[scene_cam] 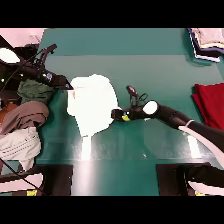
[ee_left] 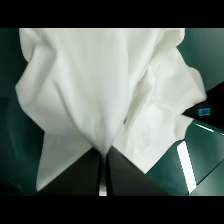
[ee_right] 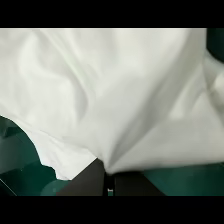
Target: Fold the shirts.
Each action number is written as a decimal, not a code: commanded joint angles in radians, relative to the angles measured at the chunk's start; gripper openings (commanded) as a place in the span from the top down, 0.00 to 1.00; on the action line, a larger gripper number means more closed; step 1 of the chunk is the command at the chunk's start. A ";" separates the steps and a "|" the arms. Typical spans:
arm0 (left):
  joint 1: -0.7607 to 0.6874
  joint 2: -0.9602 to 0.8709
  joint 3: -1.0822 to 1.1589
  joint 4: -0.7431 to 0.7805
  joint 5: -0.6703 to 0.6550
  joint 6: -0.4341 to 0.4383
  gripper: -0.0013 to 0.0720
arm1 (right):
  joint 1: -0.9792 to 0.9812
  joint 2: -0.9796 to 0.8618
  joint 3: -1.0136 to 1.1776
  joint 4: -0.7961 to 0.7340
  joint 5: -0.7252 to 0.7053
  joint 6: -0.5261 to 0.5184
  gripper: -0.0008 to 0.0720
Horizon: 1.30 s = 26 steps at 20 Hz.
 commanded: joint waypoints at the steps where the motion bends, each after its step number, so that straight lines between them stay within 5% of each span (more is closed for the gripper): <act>1: 0.060 0.029 0.061 0.024 -0.038 0.006 0.95 | -0.098 0.118 0.074 -0.247 0.203 0.058 0.97; 6: 0.148 0.132 0.220 0.021 -0.077 -0.019 0.95 | -0.391 0.365 0.267 -0.515 0.526 0.146 0.97; 16: 0.148 0.348 0.570 -0.122 -0.201 -0.100 0.95 | -0.555 0.635 0.726 -0.533 0.626 0.124 0.97; 21: 0.148 0.442 0.728 -0.282 -0.141 -0.078 0.95 | -0.554 0.574 0.963 -0.532 0.731 0.122 0.97; 26: 0.148 0.447 0.586 -0.234 -0.143 -0.064 0.95 | -0.554 0.344 1.205 -0.531 0.931 0.112 0.97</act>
